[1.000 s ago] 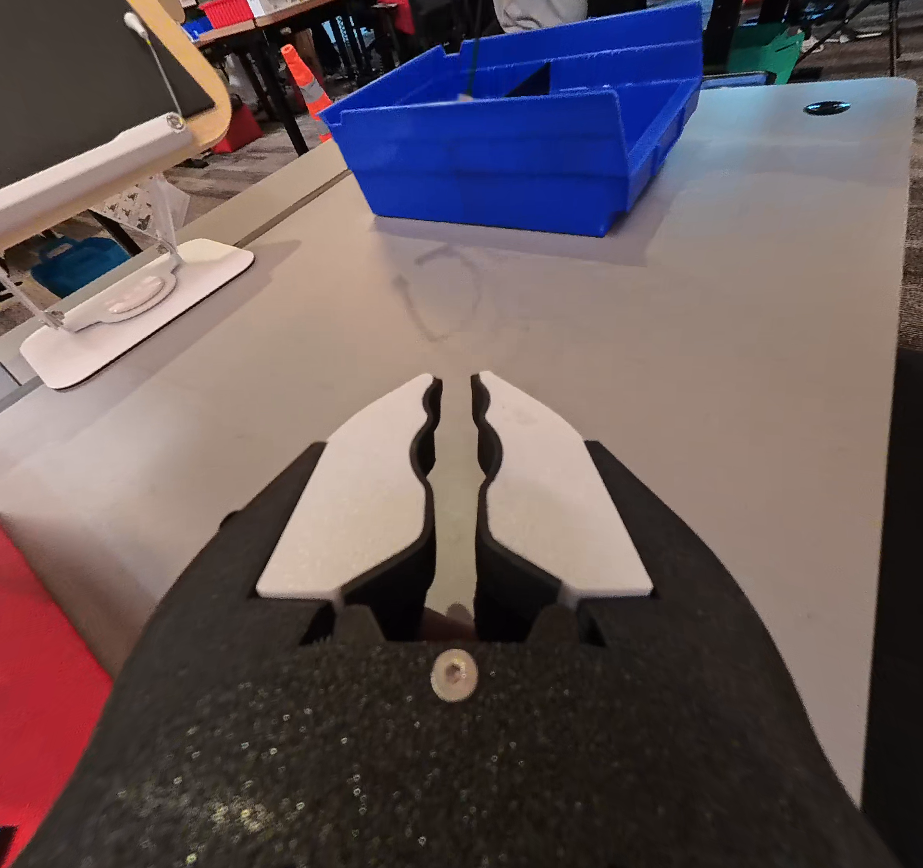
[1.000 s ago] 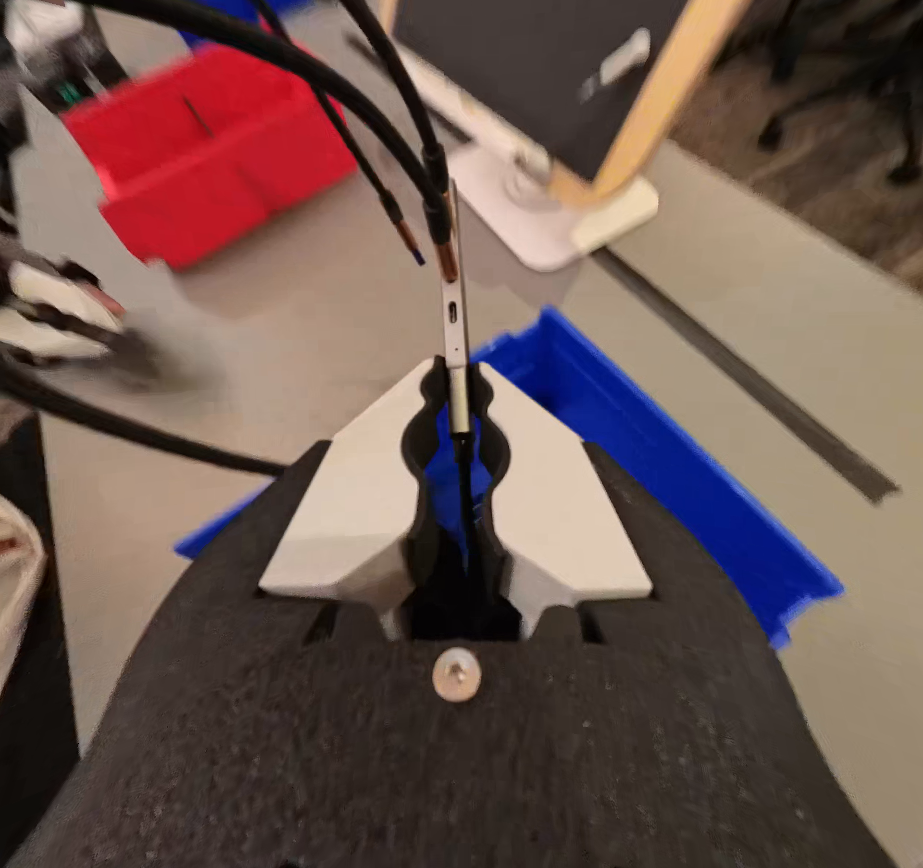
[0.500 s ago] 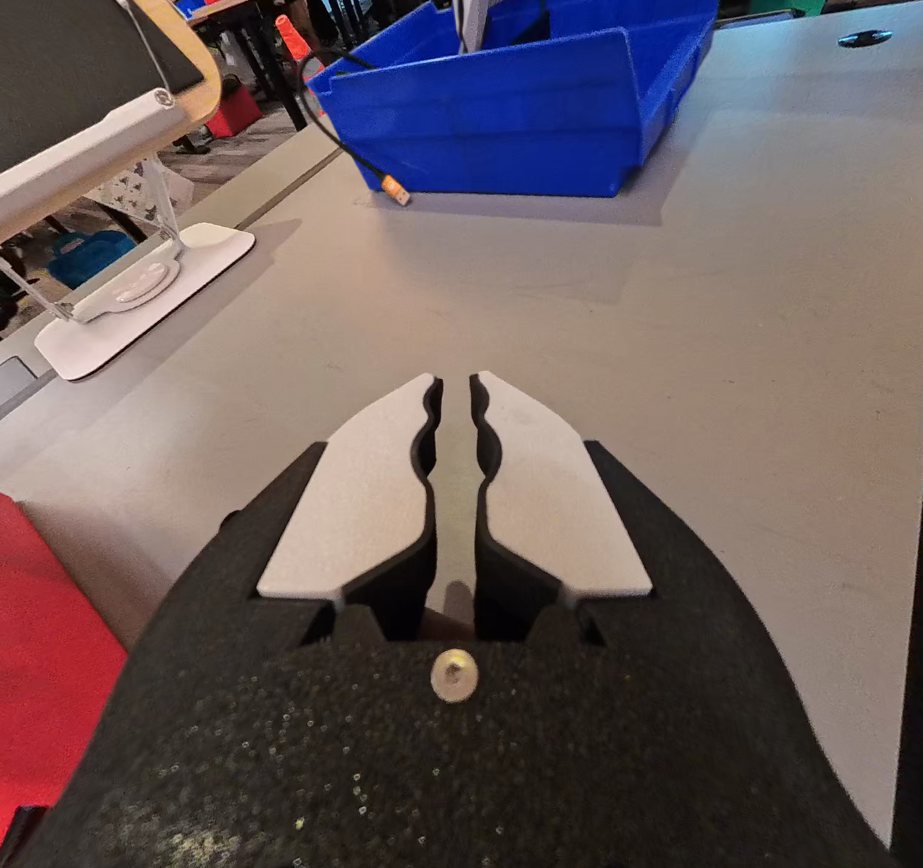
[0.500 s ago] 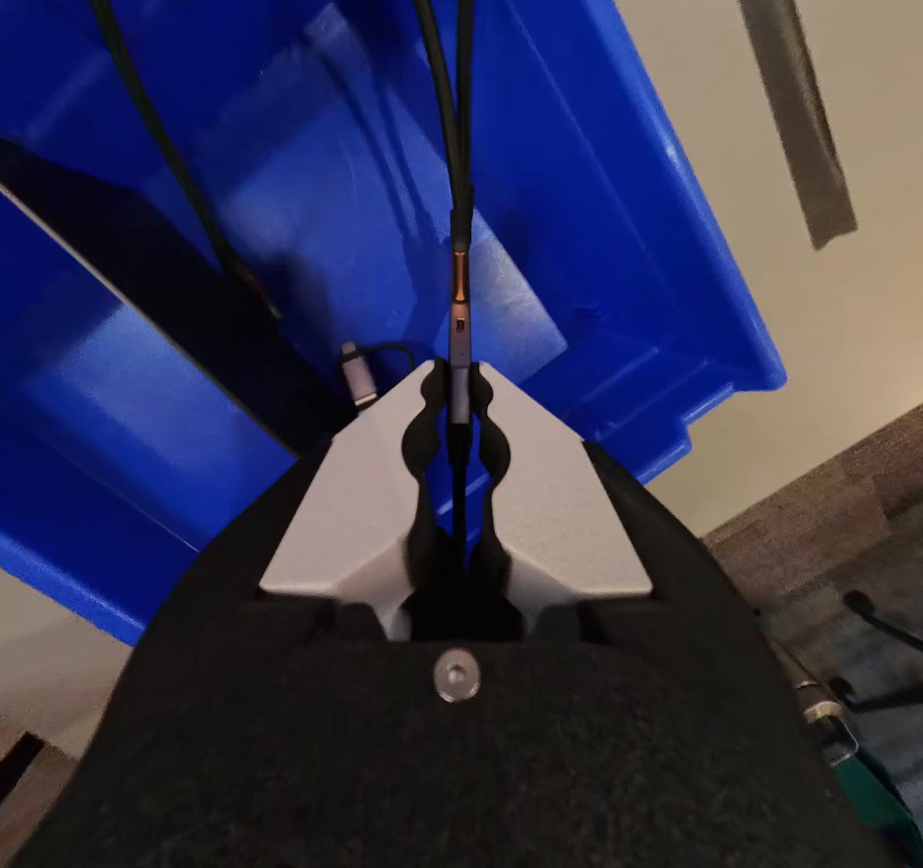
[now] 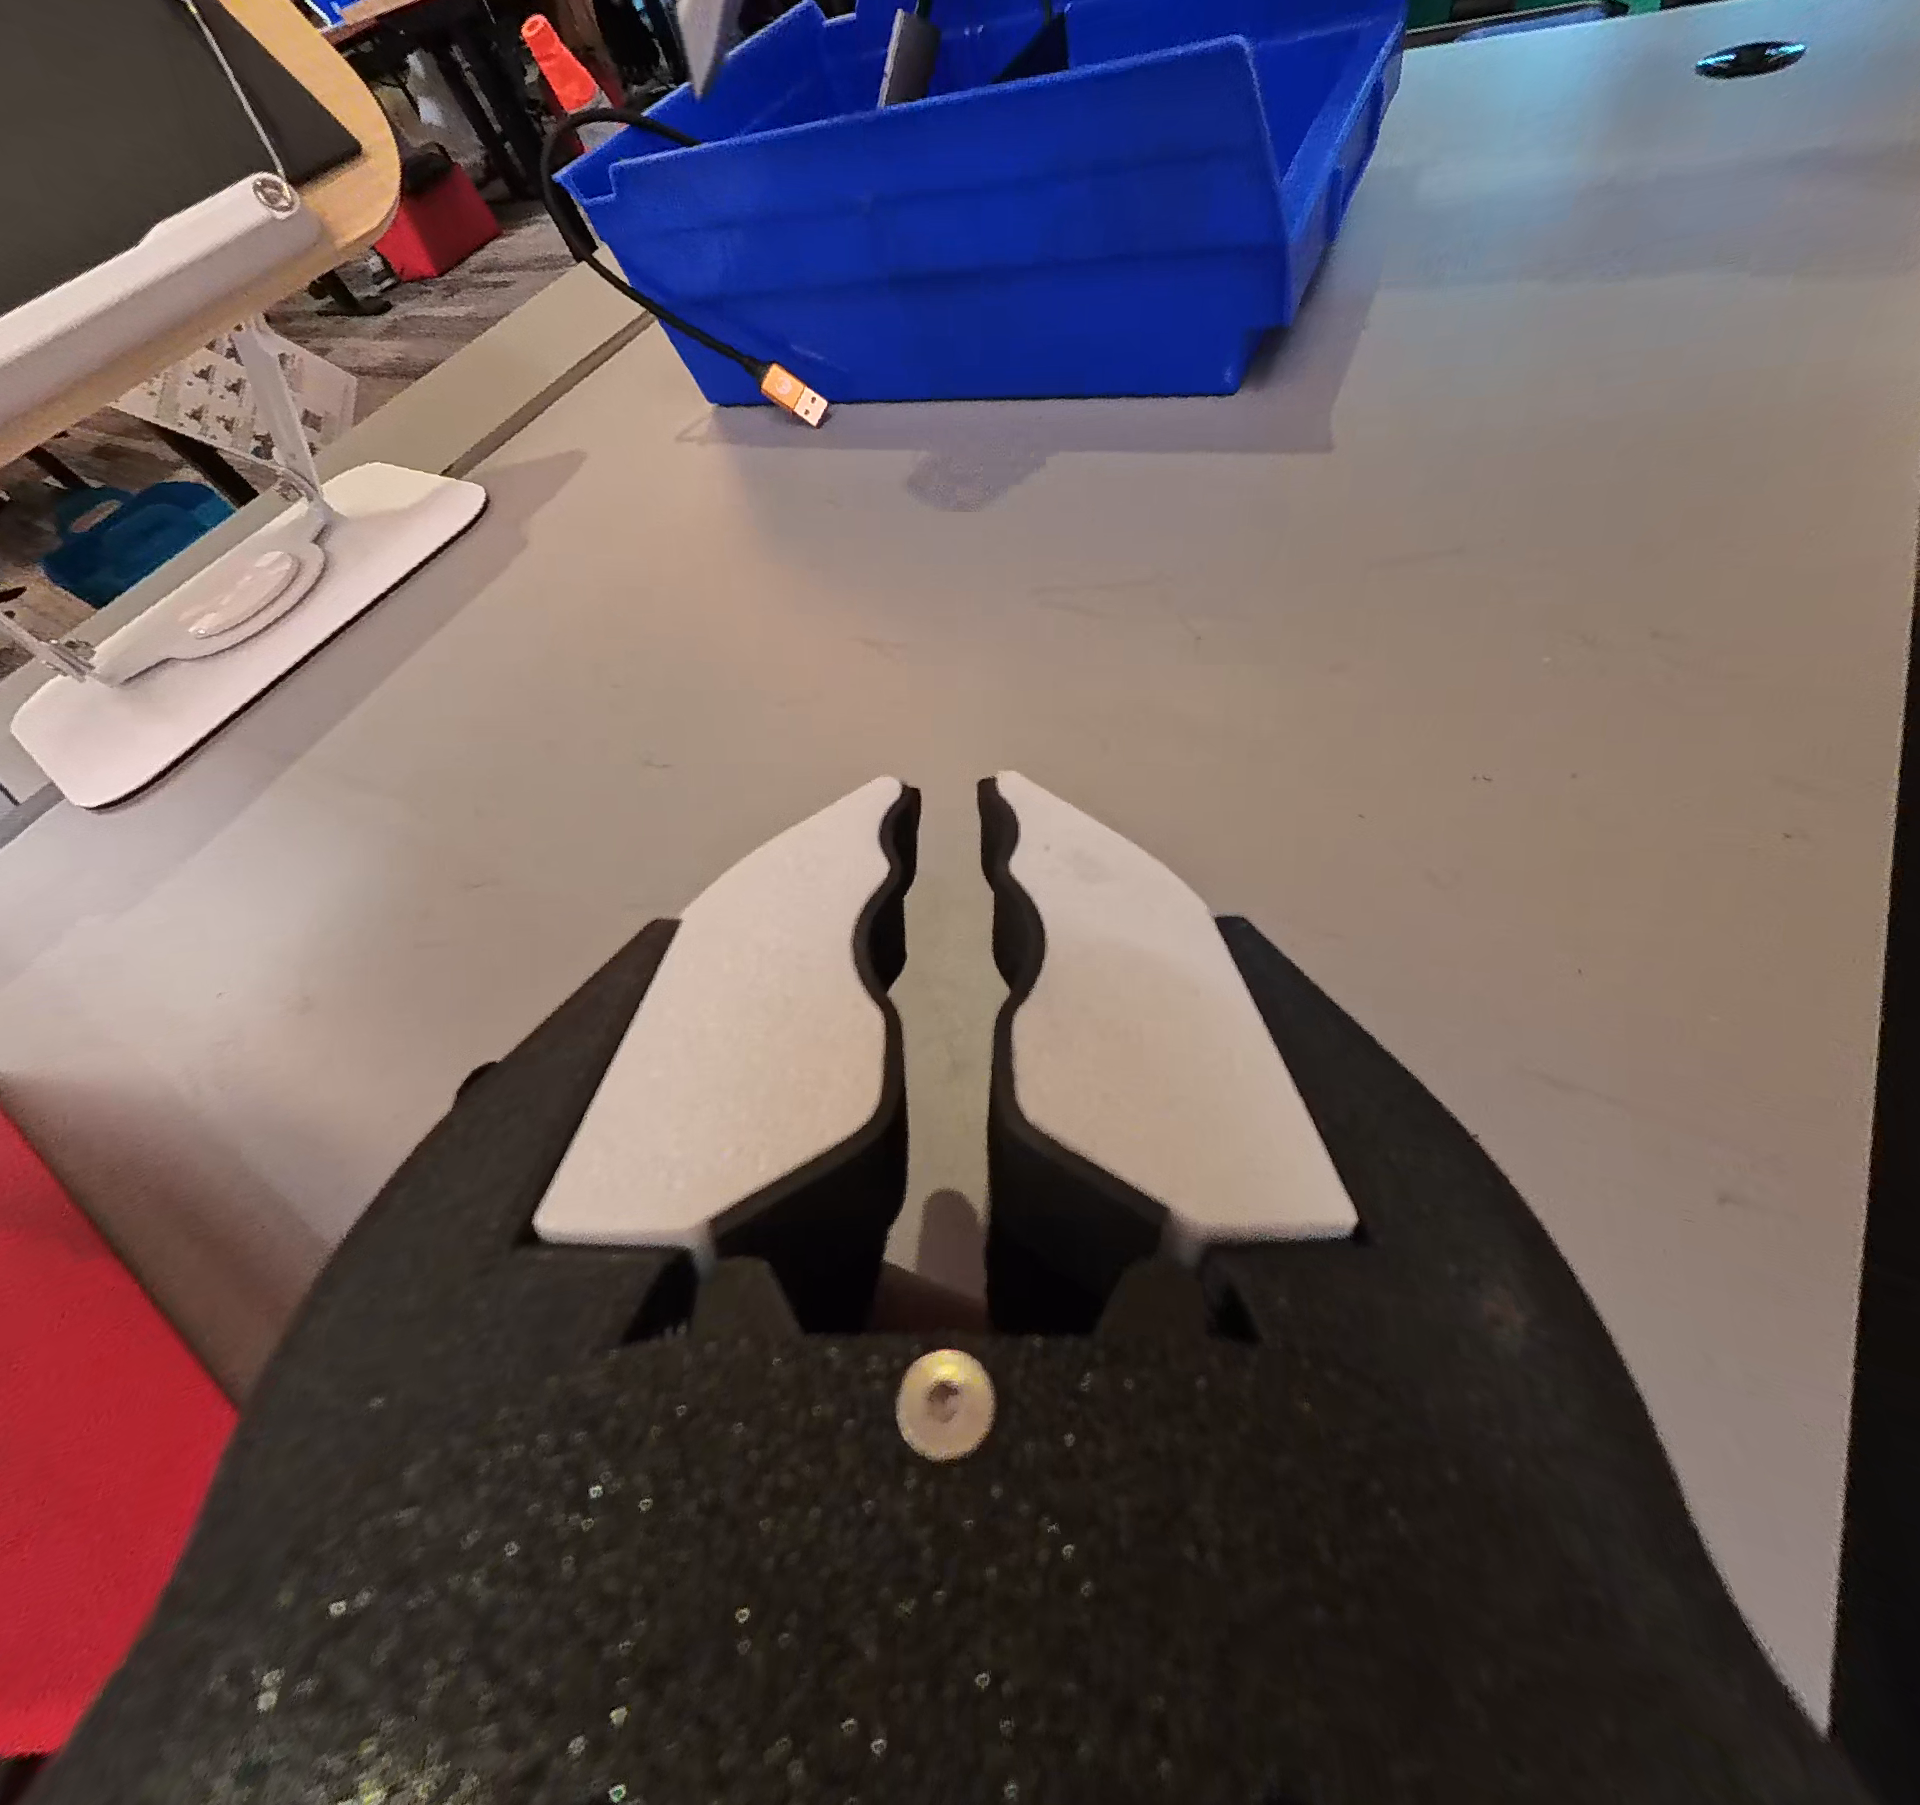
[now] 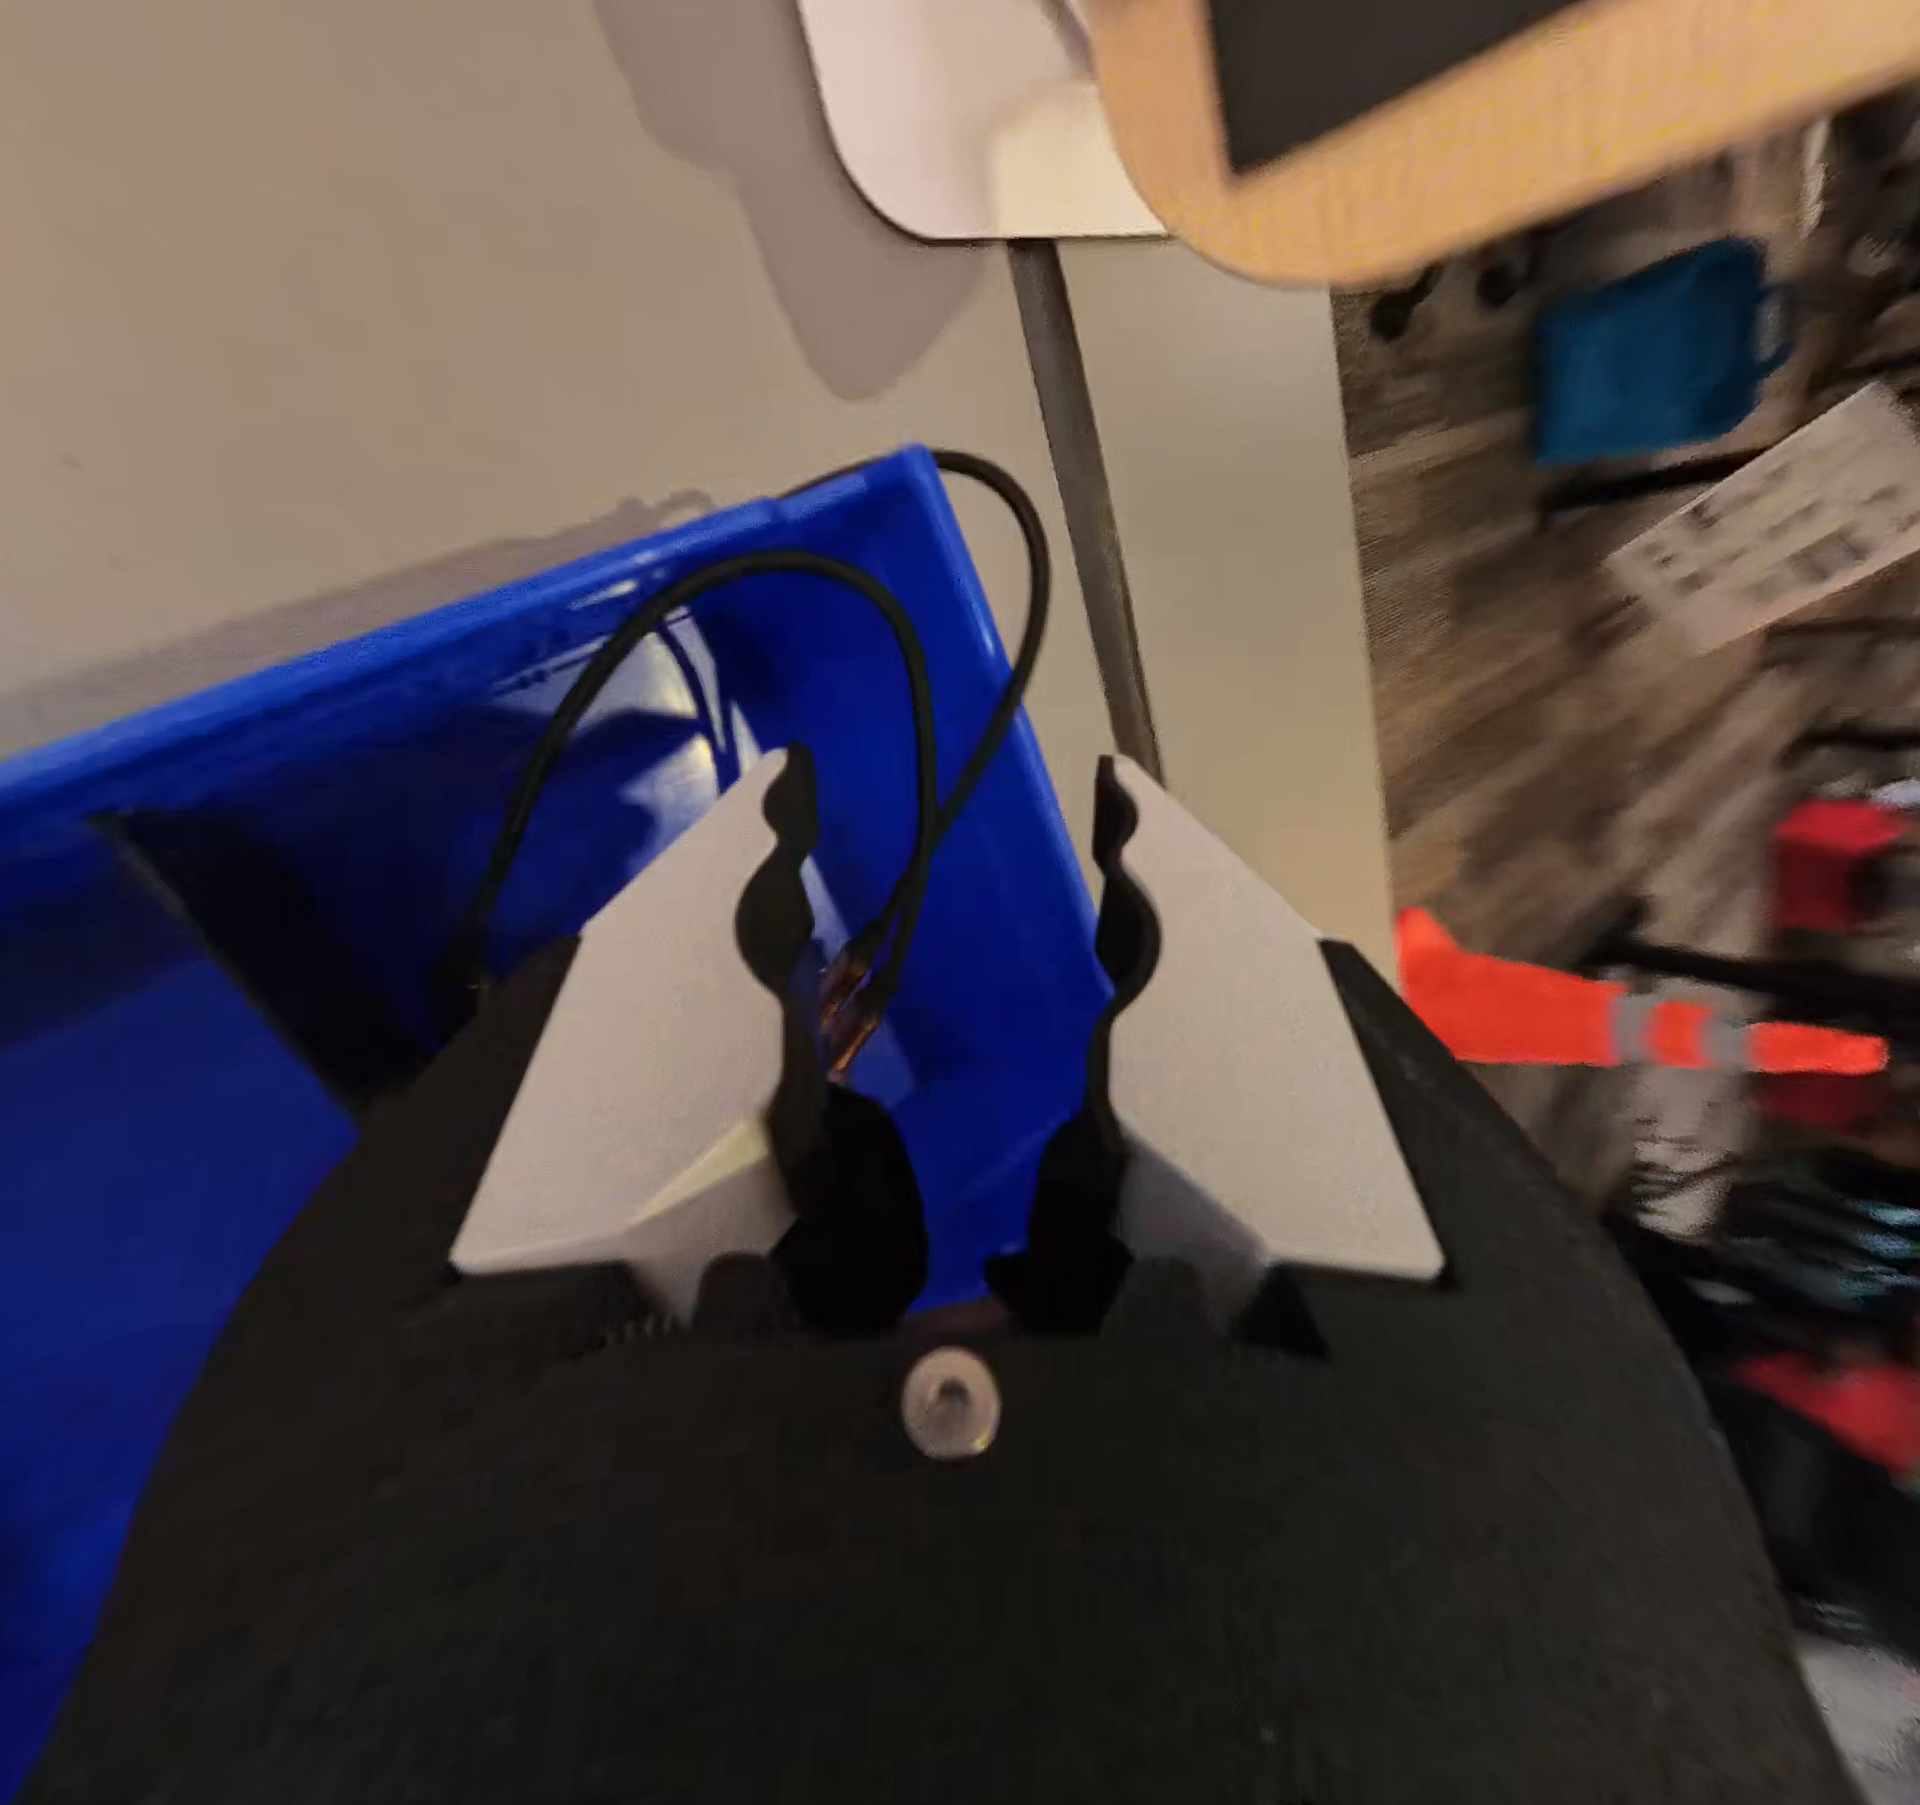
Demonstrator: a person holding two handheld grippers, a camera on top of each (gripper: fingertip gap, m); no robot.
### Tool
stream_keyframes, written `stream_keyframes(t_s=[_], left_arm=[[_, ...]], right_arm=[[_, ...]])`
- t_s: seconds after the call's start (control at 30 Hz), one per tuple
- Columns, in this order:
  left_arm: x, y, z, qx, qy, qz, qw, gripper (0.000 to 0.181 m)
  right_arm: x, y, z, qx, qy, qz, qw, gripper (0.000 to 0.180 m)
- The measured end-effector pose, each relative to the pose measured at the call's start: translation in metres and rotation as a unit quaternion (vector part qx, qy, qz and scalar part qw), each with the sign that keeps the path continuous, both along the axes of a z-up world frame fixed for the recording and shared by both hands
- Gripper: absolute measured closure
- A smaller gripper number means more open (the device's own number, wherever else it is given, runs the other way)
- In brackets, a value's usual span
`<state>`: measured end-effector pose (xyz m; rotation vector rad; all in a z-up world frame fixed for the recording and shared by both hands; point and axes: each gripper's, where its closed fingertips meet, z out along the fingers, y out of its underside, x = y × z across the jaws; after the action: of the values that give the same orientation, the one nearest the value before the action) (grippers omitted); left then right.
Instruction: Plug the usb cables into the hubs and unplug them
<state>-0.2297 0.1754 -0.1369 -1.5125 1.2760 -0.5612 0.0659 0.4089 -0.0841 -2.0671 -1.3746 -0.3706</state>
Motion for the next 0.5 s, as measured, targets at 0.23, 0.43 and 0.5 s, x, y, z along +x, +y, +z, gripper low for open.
stream_keyframes(t_s=[0.23,0.43,0.5], left_arm=[[0.001,-0.004,-0.004,0.007,0.017,-0.010,1.000,0.170],[-0.002,-0.005,-0.004,0.014,0.019,-0.011,1.000,0.170],[-0.003,-0.004,-0.004,0.011,0.016,-0.010,1.000,0.170]], right_arm=[[0.007,0.022,-0.030,-0.019,-0.097,-0.001,0.995,0.145],[0.007,0.013,0.012,-0.001,0.024,-0.002,1.000,0.176],[0.008,0.004,0.026,0.002,0.067,0.010,0.998,0.176]])
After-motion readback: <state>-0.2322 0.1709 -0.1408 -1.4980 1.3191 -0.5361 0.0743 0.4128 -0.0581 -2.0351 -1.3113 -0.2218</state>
